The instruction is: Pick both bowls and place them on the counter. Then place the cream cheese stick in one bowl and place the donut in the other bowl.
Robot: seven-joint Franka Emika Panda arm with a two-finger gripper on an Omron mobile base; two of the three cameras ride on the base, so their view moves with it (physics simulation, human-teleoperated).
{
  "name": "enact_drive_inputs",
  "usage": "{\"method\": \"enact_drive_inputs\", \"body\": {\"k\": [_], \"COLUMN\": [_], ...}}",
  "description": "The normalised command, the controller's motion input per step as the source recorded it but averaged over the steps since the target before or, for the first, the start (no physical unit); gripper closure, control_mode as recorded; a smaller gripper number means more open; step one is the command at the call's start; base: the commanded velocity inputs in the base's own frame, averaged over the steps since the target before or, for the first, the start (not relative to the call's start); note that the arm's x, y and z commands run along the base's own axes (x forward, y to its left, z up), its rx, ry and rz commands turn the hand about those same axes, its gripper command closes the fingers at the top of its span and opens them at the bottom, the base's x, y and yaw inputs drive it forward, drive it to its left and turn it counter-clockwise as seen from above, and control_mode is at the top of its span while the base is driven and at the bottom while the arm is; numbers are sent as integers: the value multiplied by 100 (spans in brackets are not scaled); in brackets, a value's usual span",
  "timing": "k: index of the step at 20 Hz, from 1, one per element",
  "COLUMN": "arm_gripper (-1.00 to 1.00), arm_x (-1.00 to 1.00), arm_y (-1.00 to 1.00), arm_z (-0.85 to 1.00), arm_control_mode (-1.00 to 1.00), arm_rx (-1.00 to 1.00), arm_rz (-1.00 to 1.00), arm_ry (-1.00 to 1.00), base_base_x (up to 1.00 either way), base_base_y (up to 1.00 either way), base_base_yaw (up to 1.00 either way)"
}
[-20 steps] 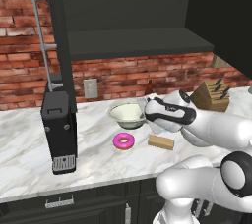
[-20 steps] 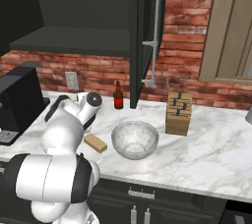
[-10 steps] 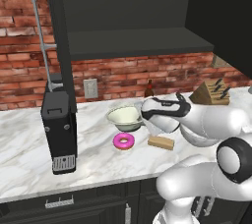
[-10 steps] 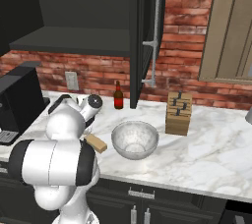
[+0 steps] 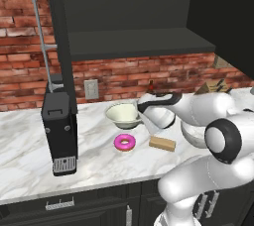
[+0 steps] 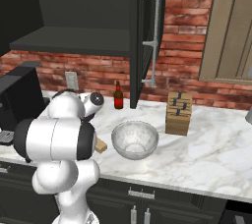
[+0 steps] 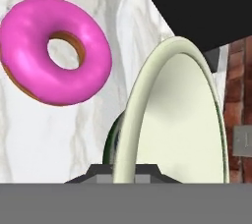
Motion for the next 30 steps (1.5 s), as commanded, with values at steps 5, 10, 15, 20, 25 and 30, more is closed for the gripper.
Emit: {"method": "enact_drive_inputs", "body": {"k": [5,10,15,20,25,30], "arm_gripper": [100,100,-100,-100,-100,-100], "arm_x": [26,14,1,-7,-18,-25], "arm_y": [0,1,7,6,21,13], "arm_z": [-19,-20,-12,8,39,55], "arm_control_mode": [-100,-100,-100,-100,-100,-100], "arm_rx": [0,0,-1,-1,-7,-9], "arm_rz": [0,0,0,0,0,-2], "arm_ry": [0,0,0,0,0,0], "base_base_x": [0,0,0,0,0,0], "base_base_y": [0,0,0,0,0,0], "base_base_yaw": [0,0,0,0,0,0]}}
